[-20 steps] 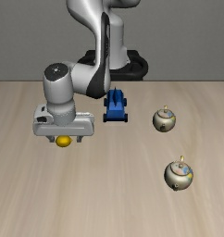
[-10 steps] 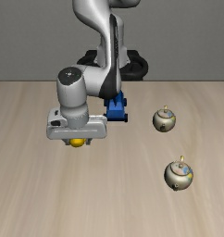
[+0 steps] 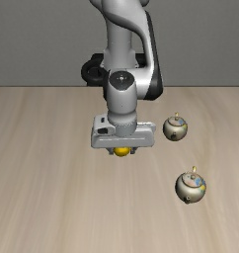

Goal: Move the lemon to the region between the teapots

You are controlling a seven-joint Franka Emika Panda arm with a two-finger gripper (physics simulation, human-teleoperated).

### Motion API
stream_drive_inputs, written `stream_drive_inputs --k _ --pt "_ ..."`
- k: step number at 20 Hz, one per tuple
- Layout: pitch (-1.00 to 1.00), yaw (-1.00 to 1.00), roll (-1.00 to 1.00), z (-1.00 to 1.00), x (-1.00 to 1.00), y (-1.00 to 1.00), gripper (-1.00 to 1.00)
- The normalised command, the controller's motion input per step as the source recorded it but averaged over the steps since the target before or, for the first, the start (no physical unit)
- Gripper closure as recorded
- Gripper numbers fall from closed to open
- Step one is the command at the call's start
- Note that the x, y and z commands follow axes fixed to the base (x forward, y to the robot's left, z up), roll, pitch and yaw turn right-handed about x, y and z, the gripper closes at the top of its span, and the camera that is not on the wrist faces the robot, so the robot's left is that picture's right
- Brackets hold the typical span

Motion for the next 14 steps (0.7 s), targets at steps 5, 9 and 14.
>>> stream_drive_inputs --k 5,9,14 --pt "0.00 0.00 0.00 0.00 0.00 1.00 1.00" --pt "0.00 0.00 0.00 0.00 0.00 1.00 1.00" --pt "0.00 0.00 0.00 0.00 0.00 1.00 1.00"
